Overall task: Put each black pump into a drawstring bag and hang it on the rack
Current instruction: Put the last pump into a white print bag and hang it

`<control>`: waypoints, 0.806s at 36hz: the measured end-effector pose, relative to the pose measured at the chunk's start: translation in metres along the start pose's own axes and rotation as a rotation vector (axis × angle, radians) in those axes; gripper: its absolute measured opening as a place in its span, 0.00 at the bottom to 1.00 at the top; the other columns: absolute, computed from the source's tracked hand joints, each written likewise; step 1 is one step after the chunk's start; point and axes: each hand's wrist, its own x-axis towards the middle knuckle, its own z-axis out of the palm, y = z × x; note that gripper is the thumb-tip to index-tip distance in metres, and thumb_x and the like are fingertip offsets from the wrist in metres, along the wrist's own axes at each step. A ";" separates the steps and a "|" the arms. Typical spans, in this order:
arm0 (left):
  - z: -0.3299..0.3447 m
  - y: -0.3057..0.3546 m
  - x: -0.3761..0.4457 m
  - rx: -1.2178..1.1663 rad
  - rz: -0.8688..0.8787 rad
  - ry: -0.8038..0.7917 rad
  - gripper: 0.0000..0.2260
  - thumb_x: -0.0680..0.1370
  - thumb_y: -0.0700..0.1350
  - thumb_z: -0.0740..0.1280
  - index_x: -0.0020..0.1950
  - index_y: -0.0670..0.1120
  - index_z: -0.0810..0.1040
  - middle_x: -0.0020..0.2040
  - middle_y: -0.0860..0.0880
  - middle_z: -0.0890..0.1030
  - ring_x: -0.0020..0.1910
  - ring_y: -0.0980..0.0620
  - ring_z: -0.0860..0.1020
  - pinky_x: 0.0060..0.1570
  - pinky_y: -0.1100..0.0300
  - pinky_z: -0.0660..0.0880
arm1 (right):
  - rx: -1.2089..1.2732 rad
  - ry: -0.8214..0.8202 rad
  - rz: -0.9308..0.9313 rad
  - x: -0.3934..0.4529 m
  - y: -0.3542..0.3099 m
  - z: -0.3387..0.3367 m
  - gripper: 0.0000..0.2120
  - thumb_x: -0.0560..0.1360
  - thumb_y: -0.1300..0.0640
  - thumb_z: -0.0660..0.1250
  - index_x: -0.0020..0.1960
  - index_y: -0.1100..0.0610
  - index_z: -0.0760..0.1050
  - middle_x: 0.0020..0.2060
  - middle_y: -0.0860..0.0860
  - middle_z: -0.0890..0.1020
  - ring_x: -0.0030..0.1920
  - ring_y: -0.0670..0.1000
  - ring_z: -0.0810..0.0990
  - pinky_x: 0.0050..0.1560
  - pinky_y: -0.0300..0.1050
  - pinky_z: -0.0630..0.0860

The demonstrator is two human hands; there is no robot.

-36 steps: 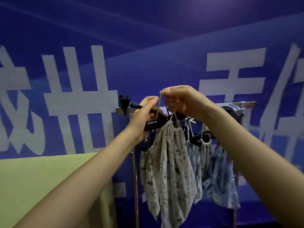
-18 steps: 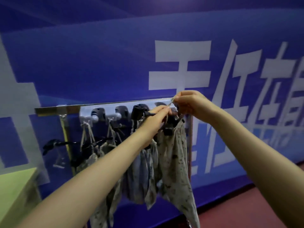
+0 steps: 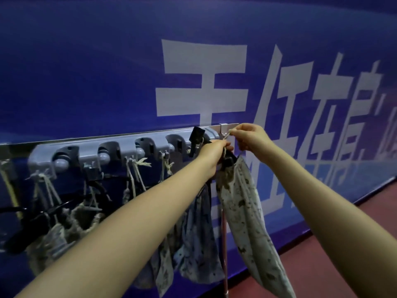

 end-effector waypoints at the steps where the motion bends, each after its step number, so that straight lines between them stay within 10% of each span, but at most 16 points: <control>1: 0.001 -0.001 0.004 -0.018 -0.021 0.026 0.06 0.81 0.42 0.60 0.52 0.45 0.76 0.38 0.51 0.78 0.33 0.56 0.73 0.20 0.70 0.66 | -0.016 0.010 0.014 0.005 0.004 0.003 0.07 0.78 0.60 0.66 0.49 0.64 0.77 0.30 0.52 0.72 0.29 0.48 0.69 0.31 0.40 0.69; 10: 0.003 -0.016 0.031 -0.020 0.018 0.156 0.13 0.80 0.43 0.58 0.39 0.44 0.76 0.37 0.47 0.79 0.39 0.51 0.77 0.38 0.60 0.71 | 0.086 -0.076 0.038 0.022 0.016 0.028 0.05 0.78 0.64 0.64 0.49 0.66 0.76 0.31 0.56 0.76 0.27 0.48 0.75 0.30 0.39 0.75; 20: -0.011 -0.042 0.044 0.006 -0.032 0.129 0.12 0.82 0.46 0.60 0.39 0.48 0.74 0.34 0.51 0.76 0.33 0.55 0.72 0.33 0.62 0.68 | 0.275 -0.141 0.168 0.019 0.060 0.023 0.04 0.78 0.61 0.65 0.48 0.62 0.78 0.38 0.57 0.81 0.33 0.49 0.80 0.34 0.39 0.76; 24: -0.027 -0.052 0.049 0.093 0.043 0.069 0.09 0.80 0.49 0.64 0.45 0.47 0.78 0.40 0.50 0.80 0.42 0.51 0.79 0.49 0.58 0.76 | 0.307 -0.136 0.166 0.013 0.064 0.028 0.05 0.78 0.59 0.66 0.47 0.61 0.78 0.35 0.55 0.78 0.33 0.49 0.76 0.37 0.40 0.74; 29: -0.029 -0.052 0.046 0.091 0.019 -0.045 0.10 0.80 0.52 0.64 0.46 0.49 0.80 0.44 0.48 0.83 0.45 0.51 0.78 0.39 0.64 0.71 | 0.249 -0.100 0.147 0.002 0.062 0.031 0.08 0.79 0.57 0.66 0.43 0.59 0.79 0.31 0.50 0.80 0.32 0.48 0.78 0.36 0.39 0.77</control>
